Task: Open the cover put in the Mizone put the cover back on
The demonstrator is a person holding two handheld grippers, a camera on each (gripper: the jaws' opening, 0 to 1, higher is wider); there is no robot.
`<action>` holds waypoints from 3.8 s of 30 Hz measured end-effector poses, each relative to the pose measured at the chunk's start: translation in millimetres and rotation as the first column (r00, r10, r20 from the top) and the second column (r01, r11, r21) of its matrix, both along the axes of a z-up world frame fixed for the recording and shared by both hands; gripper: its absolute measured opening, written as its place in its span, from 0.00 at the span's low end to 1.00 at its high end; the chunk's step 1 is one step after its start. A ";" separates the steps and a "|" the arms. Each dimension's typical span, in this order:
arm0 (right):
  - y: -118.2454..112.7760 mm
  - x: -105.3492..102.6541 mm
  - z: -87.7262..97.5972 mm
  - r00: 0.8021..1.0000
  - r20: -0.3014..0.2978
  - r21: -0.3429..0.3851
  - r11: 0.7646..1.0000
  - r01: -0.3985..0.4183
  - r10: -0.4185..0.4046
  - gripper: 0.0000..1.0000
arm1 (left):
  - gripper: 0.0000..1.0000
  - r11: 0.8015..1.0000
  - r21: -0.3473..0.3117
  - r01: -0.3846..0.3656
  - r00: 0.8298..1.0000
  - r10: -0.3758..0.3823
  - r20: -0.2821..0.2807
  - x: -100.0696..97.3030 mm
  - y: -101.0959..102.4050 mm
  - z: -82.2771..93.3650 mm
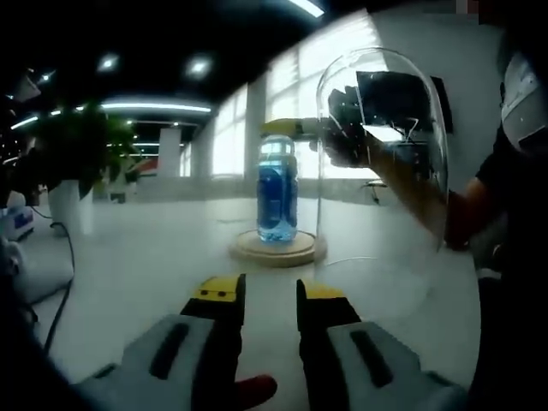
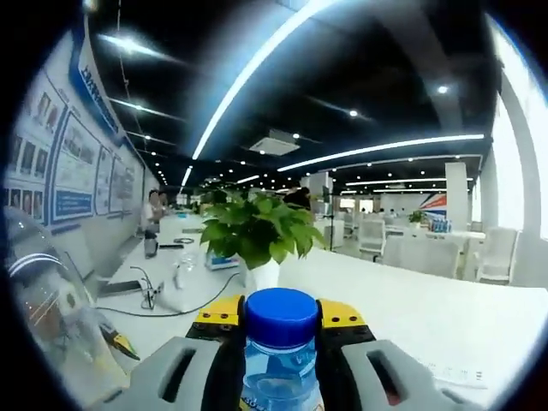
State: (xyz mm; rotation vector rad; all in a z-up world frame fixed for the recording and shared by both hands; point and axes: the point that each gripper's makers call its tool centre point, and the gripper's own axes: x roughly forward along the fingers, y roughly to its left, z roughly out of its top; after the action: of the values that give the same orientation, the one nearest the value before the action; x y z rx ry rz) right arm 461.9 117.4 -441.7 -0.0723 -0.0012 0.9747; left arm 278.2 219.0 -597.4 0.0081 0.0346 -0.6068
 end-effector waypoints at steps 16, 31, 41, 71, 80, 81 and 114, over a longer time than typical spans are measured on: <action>-3.0 -2.8 -3.6 1.000 0.024 -0.043 0.999 -0.019 0.020 0.28 | 0.19 1.000 -0.004 0.007 1.000 -0.007 0.000 0.3 -0.6 0.3; -12.8 -4.7 -2.5 0.999 0.036 -0.054 0.998 0.015 -0.013 0.26 | 0.19 1.000 -0.012 -0.004 1.000 0.004 0.007 0.4 0.5 3.0; -27.7 -8.3 6.9 0.997 0.013 -0.018 0.996 0.082 -0.082 0.23 | 0.18 1.000 0.000 -0.014 1.000 0.014 0.013 -1.0 -3.0 5.7; -129.6 -84.9 -26.5 0.961 0.054 -0.003 0.963 0.271 -0.270 0.17 | 0.15 0.997 -0.074 0.026 1.000 -0.025 0.017 -6.1 -4.8 14.4; -153.7 -122.4 -53.4 0.951 0.040 0.019 0.952 0.305 -0.306 0.16 | 0.16 0.996 -0.082 0.029 0.999 -0.028 0.014 -7.5 -8.2 15.2; -155.7 -125.5 -57.4 0.950 0.040 0.019 0.951 0.310 -0.310 0.16 | 0.16 0.996 -0.083 0.033 0.999 -0.032 0.013 -7.9 -8.4 15.2; -194.4 -175.9 -152.9 0.919 -0.087 0.050 0.919 0.390 -0.385 0.17 | 0.21 0.993 -0.088 0.075 0.997 -0.071 0.044 -12.9 -8.0 17.9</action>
State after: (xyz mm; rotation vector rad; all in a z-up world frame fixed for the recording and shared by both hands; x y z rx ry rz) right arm 286.0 -77.0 -594.7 0.0259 0.0492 0.5773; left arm 265.3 211.0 -579.5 -0.0652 -0.0323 -0.6805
